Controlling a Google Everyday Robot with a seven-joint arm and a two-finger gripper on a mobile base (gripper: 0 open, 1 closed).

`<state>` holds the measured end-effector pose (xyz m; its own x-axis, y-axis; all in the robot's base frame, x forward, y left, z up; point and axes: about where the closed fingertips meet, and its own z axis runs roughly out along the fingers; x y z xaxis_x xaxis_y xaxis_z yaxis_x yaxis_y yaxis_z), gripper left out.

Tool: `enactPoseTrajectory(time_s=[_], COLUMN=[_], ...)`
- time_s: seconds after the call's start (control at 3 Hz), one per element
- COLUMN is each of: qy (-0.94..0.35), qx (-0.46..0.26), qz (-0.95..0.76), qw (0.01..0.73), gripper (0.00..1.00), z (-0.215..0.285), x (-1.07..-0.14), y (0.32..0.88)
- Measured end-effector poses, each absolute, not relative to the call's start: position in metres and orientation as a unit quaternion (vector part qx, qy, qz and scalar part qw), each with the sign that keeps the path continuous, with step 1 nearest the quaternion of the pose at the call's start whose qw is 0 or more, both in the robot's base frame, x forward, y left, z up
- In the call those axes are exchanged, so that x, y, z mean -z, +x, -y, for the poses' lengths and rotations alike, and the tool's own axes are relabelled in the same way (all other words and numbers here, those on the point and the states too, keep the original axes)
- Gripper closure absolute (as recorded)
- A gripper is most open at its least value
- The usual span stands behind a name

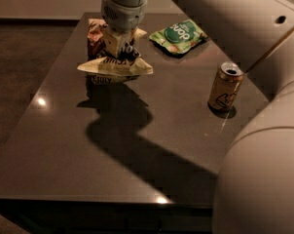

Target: Pick brown chip bag

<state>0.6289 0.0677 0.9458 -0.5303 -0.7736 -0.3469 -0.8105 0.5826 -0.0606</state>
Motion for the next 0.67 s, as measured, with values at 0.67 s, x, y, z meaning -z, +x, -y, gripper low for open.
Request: enactPoseTrajectory(time_s=[0.67], qy=[-0.501], qx=[-0.077], qz=[-0.834], qw=[0.218], gripper=[1.00], z=[-0.085], x=[-1.004], y=[0.608])
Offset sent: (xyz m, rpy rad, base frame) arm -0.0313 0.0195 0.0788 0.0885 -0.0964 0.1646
